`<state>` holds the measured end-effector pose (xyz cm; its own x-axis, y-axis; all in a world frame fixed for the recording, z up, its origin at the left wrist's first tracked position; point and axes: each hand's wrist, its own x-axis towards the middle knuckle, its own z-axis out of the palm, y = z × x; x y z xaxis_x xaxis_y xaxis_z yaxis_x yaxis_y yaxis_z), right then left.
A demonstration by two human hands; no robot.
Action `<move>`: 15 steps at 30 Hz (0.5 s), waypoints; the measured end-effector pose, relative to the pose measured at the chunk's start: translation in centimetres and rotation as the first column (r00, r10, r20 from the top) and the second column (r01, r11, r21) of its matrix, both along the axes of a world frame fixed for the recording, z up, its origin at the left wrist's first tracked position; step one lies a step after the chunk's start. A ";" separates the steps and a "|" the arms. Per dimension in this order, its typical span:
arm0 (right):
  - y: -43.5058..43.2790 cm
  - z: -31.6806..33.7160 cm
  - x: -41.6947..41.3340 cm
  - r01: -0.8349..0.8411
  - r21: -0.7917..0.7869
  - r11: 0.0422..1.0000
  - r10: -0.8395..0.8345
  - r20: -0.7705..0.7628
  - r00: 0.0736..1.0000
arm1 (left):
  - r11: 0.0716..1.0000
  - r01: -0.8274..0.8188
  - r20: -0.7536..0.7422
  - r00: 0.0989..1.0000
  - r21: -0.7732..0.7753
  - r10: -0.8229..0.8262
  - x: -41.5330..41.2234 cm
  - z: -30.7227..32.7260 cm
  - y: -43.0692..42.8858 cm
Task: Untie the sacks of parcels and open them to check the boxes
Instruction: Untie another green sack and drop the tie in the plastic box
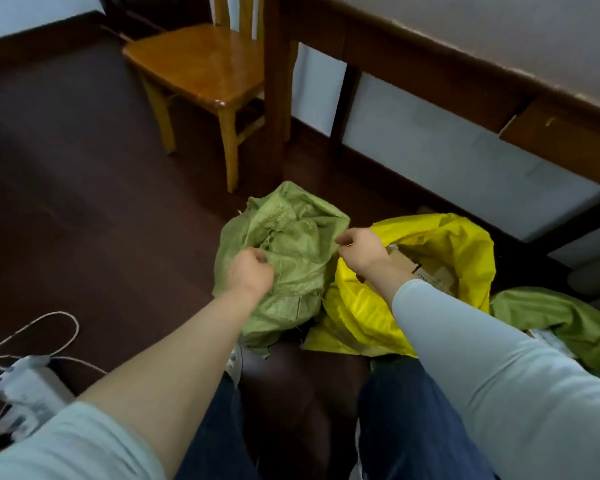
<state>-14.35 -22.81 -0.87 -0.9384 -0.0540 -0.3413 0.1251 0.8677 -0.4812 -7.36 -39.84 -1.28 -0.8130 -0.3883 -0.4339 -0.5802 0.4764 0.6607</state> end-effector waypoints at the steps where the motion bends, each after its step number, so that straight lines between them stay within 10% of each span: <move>1: -0.8 -0.2 -0.5 0.038 0.016 0.999 -0.038 -0.002 0.999 | 0.999 -0.012 -0.002 1.000 0.043 0.012 -0.5 -0.4 -0.4; 15: -5.1 -8.8 -10.6 0.312 0.268 0.911 -0.352 0.115 0.929 | 0.922 -0.139 -0.099 0.978 0.360 0.186 -8.6 -9.1 -1.2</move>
